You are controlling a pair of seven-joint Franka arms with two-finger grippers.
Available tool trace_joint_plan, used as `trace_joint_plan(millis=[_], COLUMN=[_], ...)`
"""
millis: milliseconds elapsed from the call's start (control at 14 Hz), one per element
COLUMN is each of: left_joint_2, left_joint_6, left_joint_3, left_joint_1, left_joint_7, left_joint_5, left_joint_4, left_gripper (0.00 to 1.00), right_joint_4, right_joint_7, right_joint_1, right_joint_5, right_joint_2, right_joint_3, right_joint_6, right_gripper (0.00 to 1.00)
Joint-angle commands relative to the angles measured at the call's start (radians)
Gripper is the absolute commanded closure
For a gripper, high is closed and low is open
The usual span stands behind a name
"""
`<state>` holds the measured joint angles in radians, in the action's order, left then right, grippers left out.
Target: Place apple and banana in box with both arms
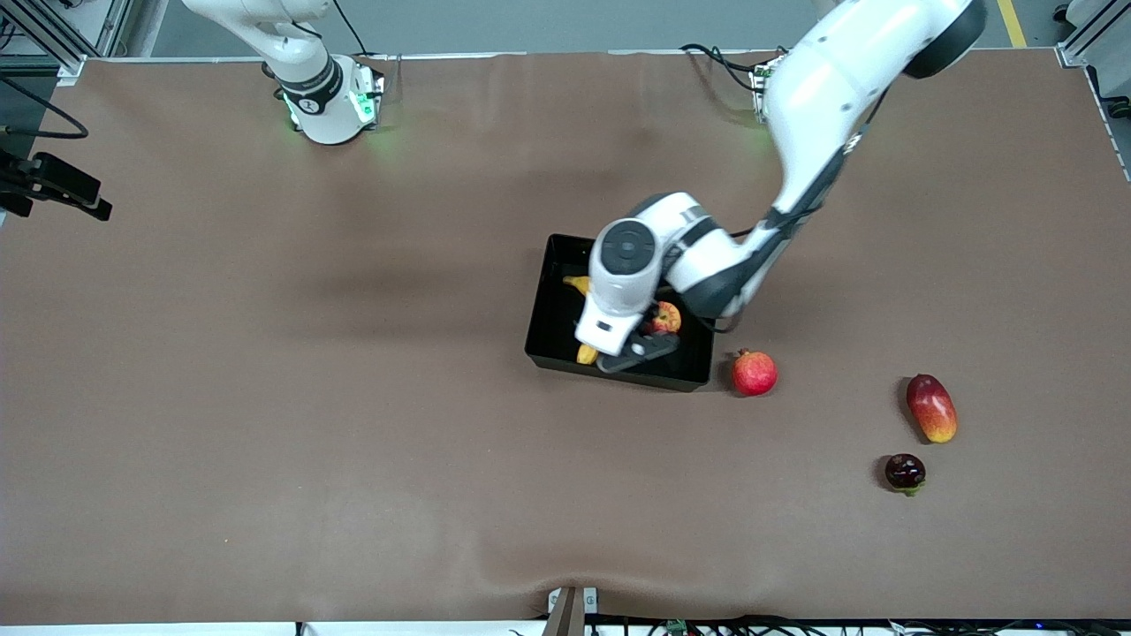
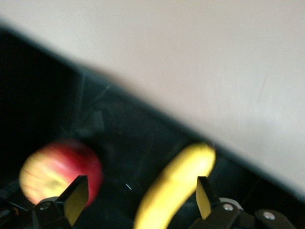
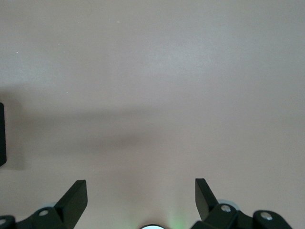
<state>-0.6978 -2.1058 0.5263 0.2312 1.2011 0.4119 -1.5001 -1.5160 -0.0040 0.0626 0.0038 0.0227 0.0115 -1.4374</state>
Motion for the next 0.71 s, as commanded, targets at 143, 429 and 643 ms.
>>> trace_joint_plan(millis=[143, 429, 643], left_joint_2=[0.262, 0.408, 0.487], left_joint_6=[0.196, 0.337, 0.401], left_joint_3=[0.011, 0.012, 0.012], left_joint_1=[-0.205, -0.324, -0.406], left_joint_7=[-0.217, -0.426, -0.569], left_joint_5=[-0.011, -0.018, -0.068], left_joint_4=[0.004, 0.004, 0.003], left_gripper=[0.0, 0.0, 0.0], right_joint_4=[0.036, 0.036, 0.036], right_joint_7=[0.004, 0.004, 0.006], right_joint_1=[0.0, 0.005, 0.002], right_joint_5=[-0.012, -0.011, -0.011], right_joint_2=[-0.004, -0.006, -0.006], right_joint_3=[-0.011, -0.01, -0.01], right_joint_6=[0.008, 0.011, 0.018], right_gripper=[0.0, 0.0, 0.0])
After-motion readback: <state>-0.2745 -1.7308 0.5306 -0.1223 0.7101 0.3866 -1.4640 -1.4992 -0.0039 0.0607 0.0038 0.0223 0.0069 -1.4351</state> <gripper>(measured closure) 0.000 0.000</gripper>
